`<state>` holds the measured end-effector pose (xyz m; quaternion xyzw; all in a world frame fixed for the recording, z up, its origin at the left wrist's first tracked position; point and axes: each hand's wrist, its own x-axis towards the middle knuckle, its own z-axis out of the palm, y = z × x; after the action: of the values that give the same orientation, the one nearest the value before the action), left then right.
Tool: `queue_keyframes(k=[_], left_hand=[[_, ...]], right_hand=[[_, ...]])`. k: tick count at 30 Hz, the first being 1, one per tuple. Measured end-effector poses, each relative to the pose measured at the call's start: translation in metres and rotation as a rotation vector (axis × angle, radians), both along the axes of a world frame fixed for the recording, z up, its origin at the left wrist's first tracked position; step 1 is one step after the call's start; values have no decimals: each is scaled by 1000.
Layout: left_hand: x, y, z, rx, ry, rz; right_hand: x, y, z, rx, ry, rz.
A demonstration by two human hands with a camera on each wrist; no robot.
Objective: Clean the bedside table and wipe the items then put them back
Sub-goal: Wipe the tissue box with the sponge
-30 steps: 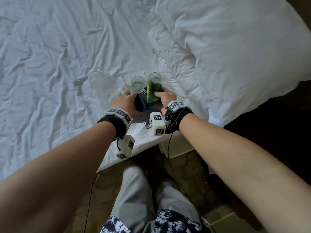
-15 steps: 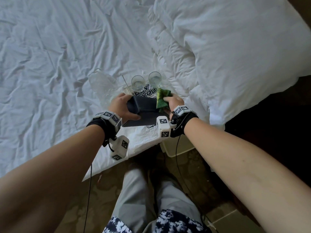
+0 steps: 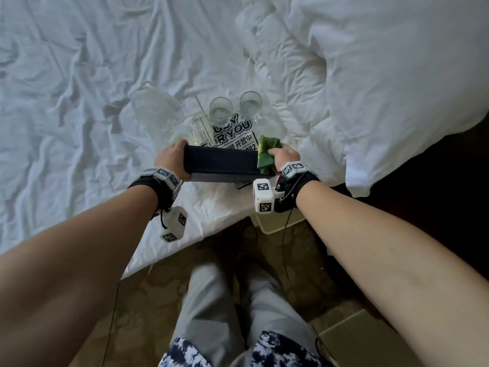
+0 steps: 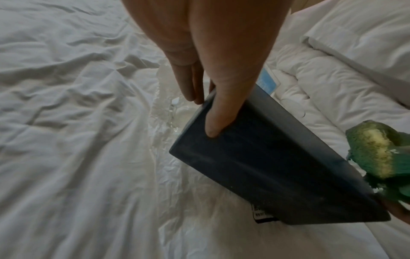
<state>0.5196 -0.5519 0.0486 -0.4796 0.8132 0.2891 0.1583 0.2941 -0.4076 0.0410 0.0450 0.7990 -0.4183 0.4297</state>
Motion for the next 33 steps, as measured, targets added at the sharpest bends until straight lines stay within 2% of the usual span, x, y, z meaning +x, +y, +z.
queue_keyframes(k=[5,9,15,22,29,33], left_hand=[[5,-1,-16,11,-67,-74],[-2,2,-19,-74,-124,-233],[-56,27,-11,-44,-77,-439],[-122,75,-14,-115,-117,-649],[-153,103,-30,-234,-178,-636],[-154,98,-24,-206,-194,-590]], right_hand=[[8,-1,-2,29,40,38],[10,-3,2,58,38,18],[1,10,9,35,-19,-123],[-22,48,8,69,-30,-80],[-32,78,0,50,-12,-46],[-32,84,4,13,-13,-24]])
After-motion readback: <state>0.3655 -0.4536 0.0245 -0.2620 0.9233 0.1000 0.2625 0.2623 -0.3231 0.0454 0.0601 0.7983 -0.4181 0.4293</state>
